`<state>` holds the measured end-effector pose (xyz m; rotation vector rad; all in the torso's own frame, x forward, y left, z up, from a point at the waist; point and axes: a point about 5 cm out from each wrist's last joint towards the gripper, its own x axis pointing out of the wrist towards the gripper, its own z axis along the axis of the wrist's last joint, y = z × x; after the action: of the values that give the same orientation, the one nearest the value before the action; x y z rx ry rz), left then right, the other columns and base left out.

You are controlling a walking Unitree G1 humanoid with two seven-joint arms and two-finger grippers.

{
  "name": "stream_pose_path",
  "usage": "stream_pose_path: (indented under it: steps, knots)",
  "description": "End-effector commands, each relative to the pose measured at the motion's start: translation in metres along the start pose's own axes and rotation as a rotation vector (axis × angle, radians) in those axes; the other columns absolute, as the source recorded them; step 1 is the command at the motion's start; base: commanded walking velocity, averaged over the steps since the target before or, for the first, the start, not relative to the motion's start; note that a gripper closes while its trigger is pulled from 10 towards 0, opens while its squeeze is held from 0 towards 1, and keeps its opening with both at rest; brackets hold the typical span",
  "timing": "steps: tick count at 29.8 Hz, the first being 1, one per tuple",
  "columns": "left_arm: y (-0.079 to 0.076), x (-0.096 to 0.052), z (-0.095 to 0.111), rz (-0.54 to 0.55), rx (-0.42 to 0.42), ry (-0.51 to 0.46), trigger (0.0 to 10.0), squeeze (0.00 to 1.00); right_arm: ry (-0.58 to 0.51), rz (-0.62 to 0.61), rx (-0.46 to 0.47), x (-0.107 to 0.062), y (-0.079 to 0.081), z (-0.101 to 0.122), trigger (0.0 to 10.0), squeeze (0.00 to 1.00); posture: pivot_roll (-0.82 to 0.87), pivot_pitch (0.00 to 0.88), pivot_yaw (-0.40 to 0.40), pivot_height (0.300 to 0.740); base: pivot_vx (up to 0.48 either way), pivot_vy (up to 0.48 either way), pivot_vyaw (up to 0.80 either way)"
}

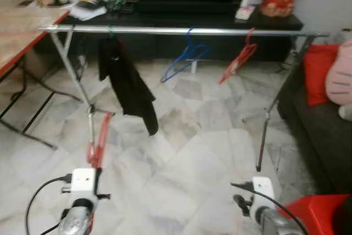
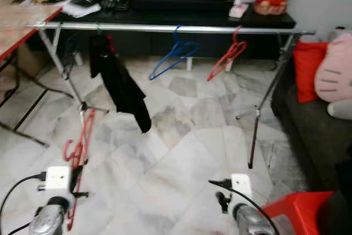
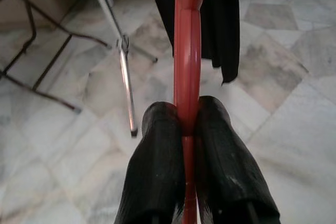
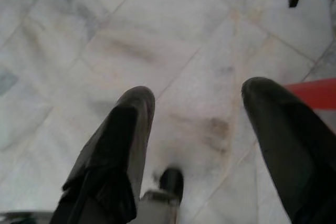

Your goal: Hang hanger

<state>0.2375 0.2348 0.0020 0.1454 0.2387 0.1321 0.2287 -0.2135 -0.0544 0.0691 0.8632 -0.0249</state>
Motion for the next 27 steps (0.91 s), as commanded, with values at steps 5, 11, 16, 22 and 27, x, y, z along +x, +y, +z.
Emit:
stream_pose_path:
  steps: [5,11,16,22,27]
  knots:
    - [-0.012,0.004,0.007,-0.029,-0.010,-0.015,10.0,0.00,0.002,-0.027,0.001,-0.002,-0.010,-0.001,10.0,0.00,-0.07,0.000,-0.003,0.740,0.344,0.000,0.00]
    - [-0.009,0.006,0.013,-0.027,-0.011,-0.033,10.0,0.00,0.002,-0.027,-0.002,-0.002,-0.011,-0.001,10.0,0.00,-0.07,0.000,-0.004,0.740,0.346,0.000,0.00]
    - [-0.011,0.009,0.026,-0.047,-0.016,-0.078,10.0,0.00,0.005,-0.029,-0.003,-0.002,-0.011,-0.001,10.0,0.00,-0.06,0.000,-0.002,0.740,0.352,0.000,0.00]
    - [-0.015,0.009,0.034,-0.081,-0.021,-0.101,10.0,0.00,0.004,-0.028,-0.004,-0.002,-0.010,-0.001,10.0,0.00,-0.06,0.000,0.000,0.740,0.354,0.000,0.00]
    - [-0.016,0.010,0.046,-0.101,-0.017,-0.127,10.0,0.00,0.004,-0.024,-0.007,-0.002,-0.010,-0.001,10.0,0.00,-0.06,0.000,0.003,0.740,0.353,0.000,0.00]
